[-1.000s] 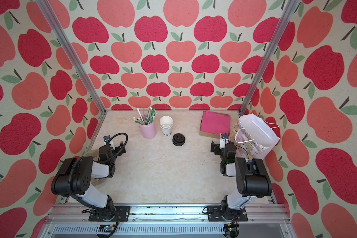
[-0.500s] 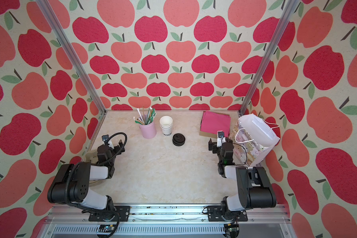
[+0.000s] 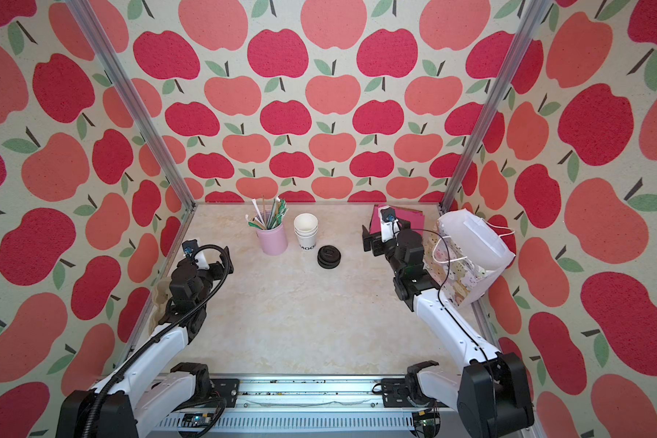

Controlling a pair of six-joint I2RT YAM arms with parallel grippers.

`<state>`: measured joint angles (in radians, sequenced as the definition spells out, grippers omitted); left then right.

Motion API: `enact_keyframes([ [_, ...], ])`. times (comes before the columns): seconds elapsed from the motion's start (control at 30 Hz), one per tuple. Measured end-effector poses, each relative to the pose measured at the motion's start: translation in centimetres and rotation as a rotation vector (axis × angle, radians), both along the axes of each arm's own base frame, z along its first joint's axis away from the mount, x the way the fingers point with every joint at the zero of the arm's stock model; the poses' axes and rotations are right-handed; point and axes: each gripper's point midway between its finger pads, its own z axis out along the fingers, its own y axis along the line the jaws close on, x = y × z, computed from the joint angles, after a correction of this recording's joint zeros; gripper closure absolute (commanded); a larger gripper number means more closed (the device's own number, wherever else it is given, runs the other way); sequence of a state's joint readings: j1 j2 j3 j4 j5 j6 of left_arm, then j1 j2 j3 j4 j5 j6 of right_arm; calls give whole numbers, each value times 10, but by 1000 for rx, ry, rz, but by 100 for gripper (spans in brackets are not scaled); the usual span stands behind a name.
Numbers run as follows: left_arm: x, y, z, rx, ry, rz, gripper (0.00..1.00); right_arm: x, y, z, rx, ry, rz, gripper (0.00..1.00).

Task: Pack the takeout coffee
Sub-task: 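Reach the right gripper over the white paper cup stack while the left arm rises, then close the right gripper on the rim of the top white cup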

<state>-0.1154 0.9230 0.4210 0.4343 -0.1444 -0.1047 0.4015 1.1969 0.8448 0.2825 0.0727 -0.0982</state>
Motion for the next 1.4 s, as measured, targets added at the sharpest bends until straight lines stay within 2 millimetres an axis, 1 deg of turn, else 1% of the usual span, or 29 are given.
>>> enact_keyframes([
  [0.07,-5,-10,12,-14,-16,-33,1,-1,29,5,-37,26,82,1],
  [0.1,-7,-16,16,-24,-16,-53,1,-1,45,5,-62,43,124,3],
  [0.17,-10,-26,16,-49,2,-83,1,-2,75,2,-112,75,205,7],
  [0.23,-13,-37,10,-84,40,-119,1,-3,103,-6,-166,111,281,8],
  [0.3,-17,-49,0,-110,86,-156,1,-3,127,-17,-222,149,342,9],
  [0.43,-28,-71,-22,-161,204,-237,1,4,159,-39,-323,224,422,15],
  [0.53,-37,-81,-27,-214,266,-280,1,13,173,-44,-368,255,461,19],
  [0.6,-41,-88,-27,-247,281,-309,1,20,181,-43,-389,260,484,22],
  [0.73,-47,-101,-32,-294,318,-357,1,34,198,-42,-427,266,524,29],
  [0.83,-48,-107,-36,-330,333,-374,1,44,210,-48,-448,291,550,30],
  [0.9,-48,-108,-40,-356,329,-375,1,49,217,-56,-463,317,564,32],
  [0.93,-48,-108,-42,-367,326,-375,1,50,220,-62,-474,334,572,34],
  [1.03,-50,-109,-51,-391,332,-372,1,53,224,-81,-504,382,589,37],
  [1.13,-50,-112,-49,-406,324,-387,1,55,227,-99,-531,425,599,39],
  [1.2,-49,-113,-46,-414,315,-396,1,57,228,-107,-543,443,603,41],
  [1.23,-49,-114,-46,-418,315,-398,1,58,229,-110,-548,450,604,44],
  [1.4,-48,-117,-50,-426,330,-406,1,61,231,-119,-567,458,611,55],
])
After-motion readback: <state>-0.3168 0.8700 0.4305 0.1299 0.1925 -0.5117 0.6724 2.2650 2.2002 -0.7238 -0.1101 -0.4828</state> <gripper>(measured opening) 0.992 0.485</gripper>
